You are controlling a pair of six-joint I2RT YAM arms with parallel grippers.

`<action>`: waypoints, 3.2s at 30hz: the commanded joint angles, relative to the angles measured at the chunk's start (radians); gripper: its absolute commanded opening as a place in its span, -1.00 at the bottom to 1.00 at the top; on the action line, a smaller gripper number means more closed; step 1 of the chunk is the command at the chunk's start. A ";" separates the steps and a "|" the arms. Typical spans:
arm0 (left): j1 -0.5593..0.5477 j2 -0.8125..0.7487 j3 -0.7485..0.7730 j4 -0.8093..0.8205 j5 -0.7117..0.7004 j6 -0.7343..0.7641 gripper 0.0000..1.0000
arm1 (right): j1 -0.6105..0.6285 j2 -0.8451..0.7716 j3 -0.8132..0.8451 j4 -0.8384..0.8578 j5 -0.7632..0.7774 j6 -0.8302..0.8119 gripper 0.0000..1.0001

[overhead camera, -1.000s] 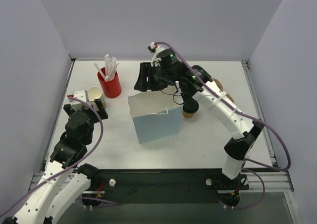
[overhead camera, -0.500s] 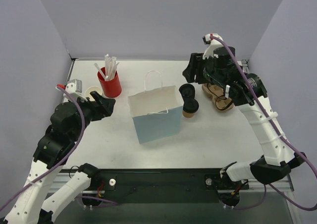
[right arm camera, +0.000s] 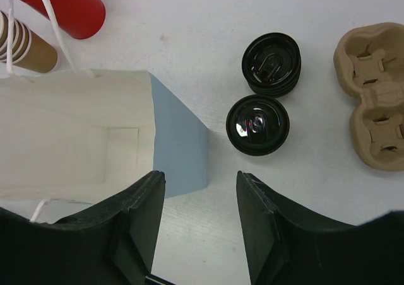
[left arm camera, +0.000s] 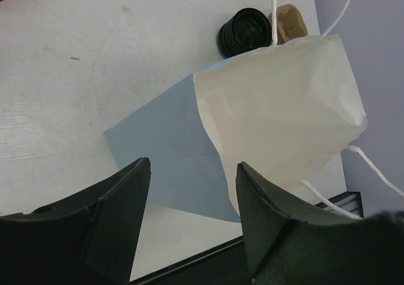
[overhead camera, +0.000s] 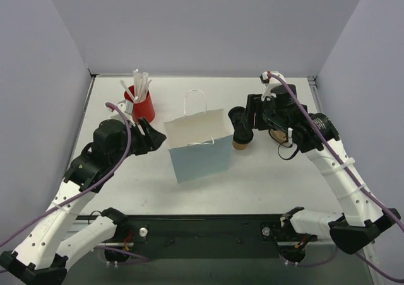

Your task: Pack the takeout coffee

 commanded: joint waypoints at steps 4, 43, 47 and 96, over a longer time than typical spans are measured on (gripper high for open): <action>-0.054 -0.070 -0.080 0.136 -0.024 0.004 0.39 | 0.005 -0.101 -0.081 0.016 0.025 0.014 -0.02; -0.088 0.180 0.191 -0.012 -0.119 0.311 -0.01 | -0.266 0.247 -0.079 0.061 0.205 -0.081 0.00; -0.089 0.192 0.253 -0.064 -0.121 0.231 0.26 | -0.403 0.314 -0.064 0.051 0.058 -0.147 0.00; -0.088 0.212 0.353 -0.258 -0.121 0.147 0.48 | -0.535 0.870 0.287 -0.074 -0.073 -0.482 -0.01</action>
